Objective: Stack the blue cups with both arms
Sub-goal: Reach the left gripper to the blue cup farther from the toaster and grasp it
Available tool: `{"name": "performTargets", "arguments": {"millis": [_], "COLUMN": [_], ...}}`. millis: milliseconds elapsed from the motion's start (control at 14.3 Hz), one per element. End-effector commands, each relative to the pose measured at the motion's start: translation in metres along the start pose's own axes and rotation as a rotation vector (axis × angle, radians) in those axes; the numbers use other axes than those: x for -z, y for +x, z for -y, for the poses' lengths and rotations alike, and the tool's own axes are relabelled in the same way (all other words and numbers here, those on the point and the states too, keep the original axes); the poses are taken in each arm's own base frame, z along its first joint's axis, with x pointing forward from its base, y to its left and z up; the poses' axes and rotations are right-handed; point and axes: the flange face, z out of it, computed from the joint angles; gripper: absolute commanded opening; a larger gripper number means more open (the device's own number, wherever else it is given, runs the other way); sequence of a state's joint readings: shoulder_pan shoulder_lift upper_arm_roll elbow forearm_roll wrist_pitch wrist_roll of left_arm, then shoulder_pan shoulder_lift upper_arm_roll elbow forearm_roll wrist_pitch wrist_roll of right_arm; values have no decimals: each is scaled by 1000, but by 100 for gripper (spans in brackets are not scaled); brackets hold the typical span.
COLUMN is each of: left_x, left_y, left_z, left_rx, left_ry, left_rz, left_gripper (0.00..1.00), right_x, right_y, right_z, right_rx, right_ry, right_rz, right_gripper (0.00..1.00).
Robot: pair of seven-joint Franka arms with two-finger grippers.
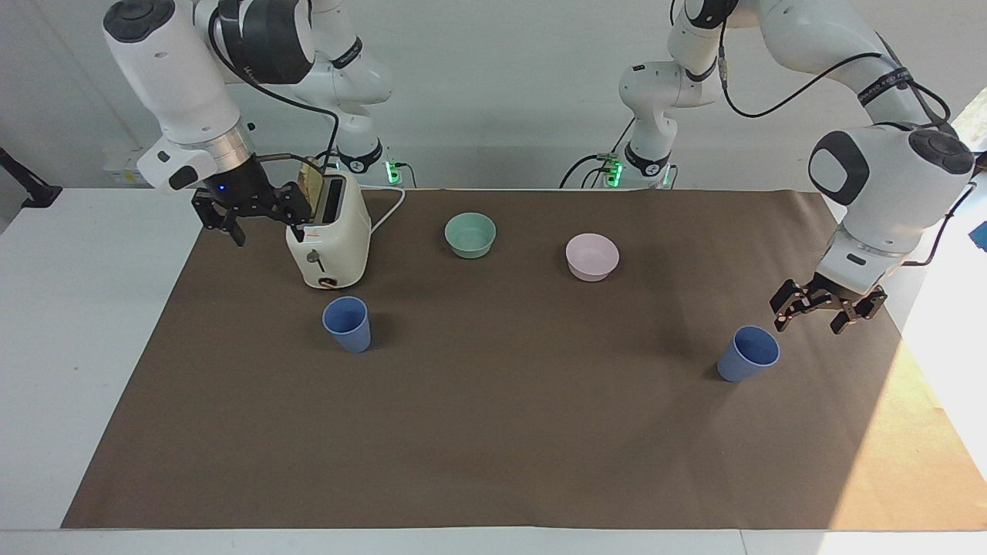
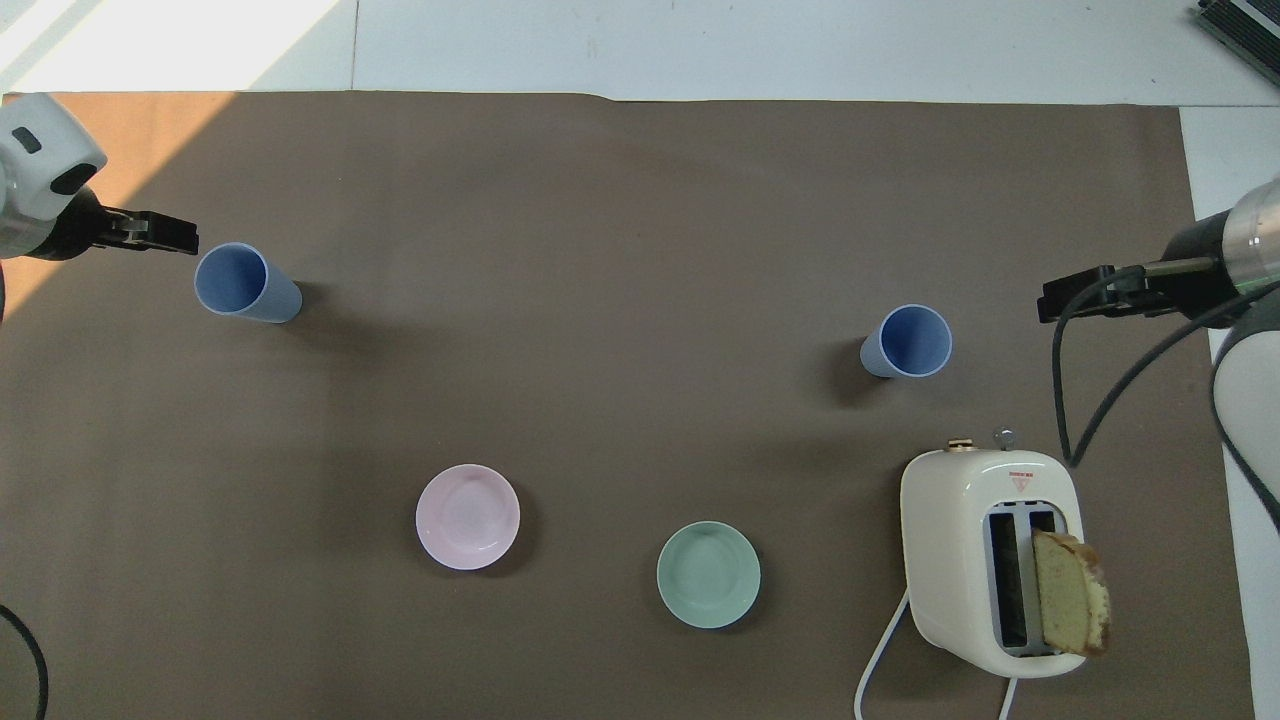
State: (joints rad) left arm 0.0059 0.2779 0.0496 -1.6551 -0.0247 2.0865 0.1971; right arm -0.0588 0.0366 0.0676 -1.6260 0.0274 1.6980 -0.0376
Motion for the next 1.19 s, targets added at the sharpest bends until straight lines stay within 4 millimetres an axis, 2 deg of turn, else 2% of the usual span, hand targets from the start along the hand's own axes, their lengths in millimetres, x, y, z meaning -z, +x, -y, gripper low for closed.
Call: {"name": "performTargets", "arguments": {"millis": [0,280,420,490,560,700,770,979,1119], "left_x": [-24,-62,-66,-67,-67,-68,-68,-68,-55], "left_y": [-3,-17,-21,-23,-23,-24,-24,-26,-26], "left_z": [2,-1,-2,-3,-4,-9,-11,-12,-14], "left_rx": [10,13,17,21,33,52,50,45,43], "left_ry": [-1,6,2,-2,-4,-7,-8,-14,-16], "left_rz": [3,-25,-18,-14,-11,2,4,37,34], "left_gripper": [100,100,100,96,75,16,2,0,0], "right_x": [4,4,4,4,4,4,4,4,4], "right_y": [-3,-3,-3,-3,-3,-3,-3,-3,-3], "right_z": [-2,-2,-3,-2,-2,-2,-2,-2,-2], "right_rx": [12,12,11,12,12,12,12,11,12], "right_ry": [12,12,11,12,12,12,12,12,12], "right_rz": [-4,-4,-4,-4,-4,-4,-4,-4,-4], "right_gripper": [100,100,100,100,100,100,100,100,100]}}
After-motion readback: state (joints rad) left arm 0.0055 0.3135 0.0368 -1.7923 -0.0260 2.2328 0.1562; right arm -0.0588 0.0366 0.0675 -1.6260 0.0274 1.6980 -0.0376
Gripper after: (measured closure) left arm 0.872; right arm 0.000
